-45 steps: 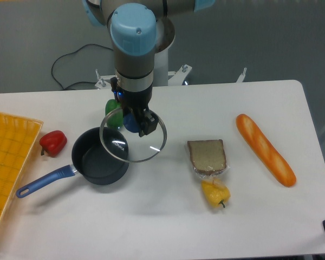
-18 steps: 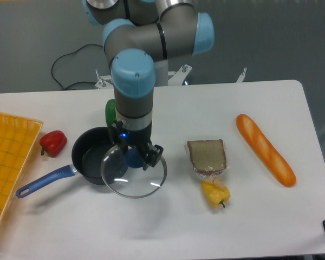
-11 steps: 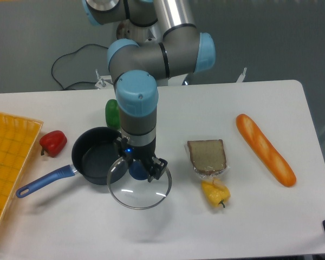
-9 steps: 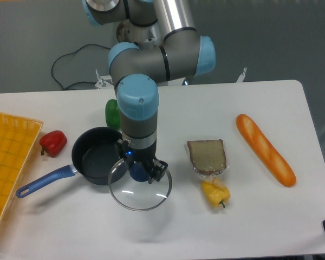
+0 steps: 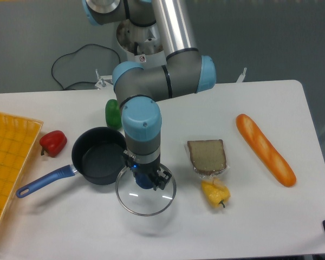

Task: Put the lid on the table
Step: 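Lower the glass lid onto the table beside the saucepan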

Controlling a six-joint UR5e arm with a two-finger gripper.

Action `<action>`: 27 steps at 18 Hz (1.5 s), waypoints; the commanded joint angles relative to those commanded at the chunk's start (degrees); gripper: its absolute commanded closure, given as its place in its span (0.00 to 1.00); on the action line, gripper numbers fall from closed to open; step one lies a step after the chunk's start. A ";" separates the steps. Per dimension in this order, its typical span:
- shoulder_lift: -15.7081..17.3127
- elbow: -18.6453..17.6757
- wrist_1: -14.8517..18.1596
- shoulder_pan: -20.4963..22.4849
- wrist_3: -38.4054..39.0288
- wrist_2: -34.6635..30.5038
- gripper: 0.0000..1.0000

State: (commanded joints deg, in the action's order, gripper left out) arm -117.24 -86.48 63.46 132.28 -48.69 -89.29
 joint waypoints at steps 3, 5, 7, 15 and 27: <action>-0.97 0.00 -0.79 -0.61 0.00 -0.80 0.40; -1.32 -0.17 -0.97 -0.70 0.00 -0.89 0.40; -1.93 -0.18 -1.05 -0.79 0.00 -0.89 0.40; -3.78 -0.53 -1.06 -1.41 0.09 -1.24 0.39; -5.63 -0.62 -1.14 -2.11 0.17 -1.33 0.38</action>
State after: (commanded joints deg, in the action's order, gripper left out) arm -122.87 -87.10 62.31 130.17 -48.52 -90.62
